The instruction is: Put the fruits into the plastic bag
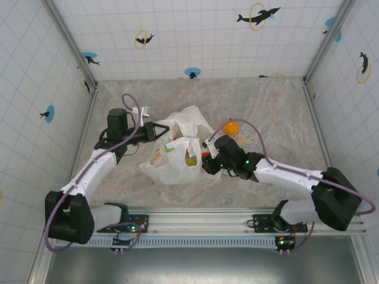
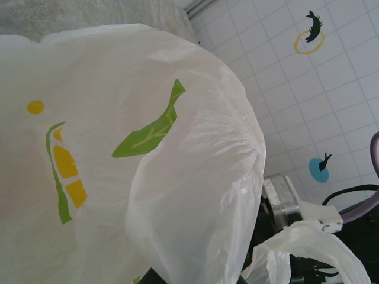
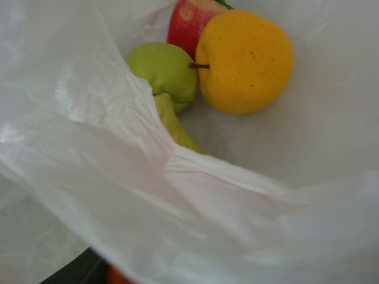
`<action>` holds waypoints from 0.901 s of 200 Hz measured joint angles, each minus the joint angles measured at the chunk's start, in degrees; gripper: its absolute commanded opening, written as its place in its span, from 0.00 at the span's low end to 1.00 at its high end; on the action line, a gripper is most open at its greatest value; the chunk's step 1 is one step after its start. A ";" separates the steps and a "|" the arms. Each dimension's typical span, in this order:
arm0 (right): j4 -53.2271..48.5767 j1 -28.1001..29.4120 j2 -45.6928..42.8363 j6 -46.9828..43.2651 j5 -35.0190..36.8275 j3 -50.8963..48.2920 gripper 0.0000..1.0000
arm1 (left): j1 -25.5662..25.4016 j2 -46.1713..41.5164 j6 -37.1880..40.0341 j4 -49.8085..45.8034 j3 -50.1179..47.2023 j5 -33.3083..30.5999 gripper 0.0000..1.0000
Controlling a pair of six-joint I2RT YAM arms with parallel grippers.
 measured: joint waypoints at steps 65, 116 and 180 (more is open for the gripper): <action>10.56 1.81 8.11 6.84 2.86 0.92 0.54 | -0.66 1.03 -0.39 2.51 0.00 -0.11 0.00; 15.65 5.05 19.21 12.44 4.20 8.79 0.60 | -0.66 2.36 -1.05 3.98 0.00 -0.90 0.00; 19.04 5.11 22.56 17.07 3.08 9.75 0.76 | -0.66 3.02 -1.07 4.46 -0.15 -1.53 0.00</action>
